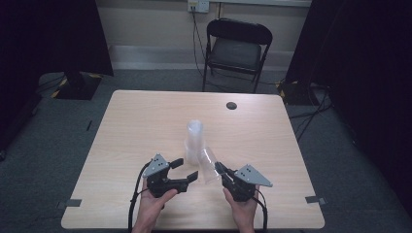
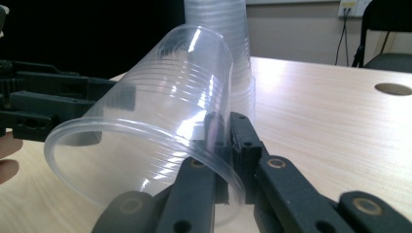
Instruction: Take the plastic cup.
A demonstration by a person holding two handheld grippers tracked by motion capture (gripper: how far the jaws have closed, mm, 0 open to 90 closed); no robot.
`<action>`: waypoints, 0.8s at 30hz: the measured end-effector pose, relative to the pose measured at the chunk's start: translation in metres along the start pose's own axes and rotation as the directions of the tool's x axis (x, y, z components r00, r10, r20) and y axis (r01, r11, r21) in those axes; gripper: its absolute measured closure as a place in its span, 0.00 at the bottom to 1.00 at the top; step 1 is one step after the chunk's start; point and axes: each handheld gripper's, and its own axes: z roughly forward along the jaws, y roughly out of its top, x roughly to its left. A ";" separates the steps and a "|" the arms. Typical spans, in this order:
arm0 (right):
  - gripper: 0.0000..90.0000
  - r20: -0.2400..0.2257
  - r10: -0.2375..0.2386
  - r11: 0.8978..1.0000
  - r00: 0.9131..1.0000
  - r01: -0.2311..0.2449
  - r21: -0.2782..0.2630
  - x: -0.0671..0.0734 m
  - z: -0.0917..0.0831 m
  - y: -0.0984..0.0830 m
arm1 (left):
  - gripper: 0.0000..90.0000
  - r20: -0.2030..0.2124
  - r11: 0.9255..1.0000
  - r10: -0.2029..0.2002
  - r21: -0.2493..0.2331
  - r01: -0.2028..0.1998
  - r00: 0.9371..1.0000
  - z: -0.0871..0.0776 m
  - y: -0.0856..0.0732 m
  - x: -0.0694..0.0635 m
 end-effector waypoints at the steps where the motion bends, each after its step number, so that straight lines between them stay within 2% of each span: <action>1: 0.97 -0.003 0.000 1.000 1.000 0.000 0.009 0.000 0.000 0.000 | 0.24 -0.004 1.000 -0.002 0.001 0.002 1.000 -0.001 0.000 0.000; 6: 0.98 -0.017 0.005 0.999 1.000 -0.004 0.043 0.000 0.000 0.002 | 0.22 -0.012 1.000 0.003 0.003 -0.003 1.000 -0.005 0.000 0.001; 11: 0.99 -0.042 -0.003 0.997 0.999 0.006 0.075 0.001 0.002 0.003 | 0.18 0.029 1.000 0.018 0.002 -0.018 0.999 -0.009 -0.001 0.003; 12: 0.99 -0.046 0.004 0.996 0.999 0.000 0.085 0.001 0.002 0.003 | 0.18 0.061 0.999 0.048 -0.003 -0.048 0.997 -0.010 -0.002 0.003; 14: 0.99 -0.052 0.013 0.995 0.999 -0.008 0.095 0.001 0.002 0.004 | 0.18 0.068 0.998 0.068 -0.003 -0.068 0.995 -0.011 -0.002 0.003; 15: 0.99 -0.054 0.017 0.995 0.998 -0.011 0.102 0.000 0.002 0.004 | 0.18 0.068 0.998 0.068 -0.003 -0.068 0.995 -0.011 -0.002 0.003; 16: 1.00 -0.059 0.019 0.994 0.998 -0.012 0.111 0.000 0.003 0.005 | 0.18 0.057 0.996 0.091 -0.010 -0.091 0.994 -0.010 -0.002 0.001; 19: 1.00 -0.070 0.023 0.990 0.997 -0.013 0.138 -0.001 0.003 0.006 | 0.18 0.048 0.993 0.120 -0.009 -0.120 0.992 -0.007 -0.002 -0.001; 21: 1.00 -0.078 0.024 0.988 0.997 -0.012 0.155 -0.001 0.004 0.007 | 0.18 0.039 0.990 0.141 0.014 -0.142 0.989 -0.006 -0.003 -0.001; 24: 1.00 -0.084 0.020 0.985 0.996 -0.006 0.170 -0.001 0.004 0.009 | 0.18 0.045 0.987 0.152 0.036 -0.154 0.987 -0.004 -0.004 -0.002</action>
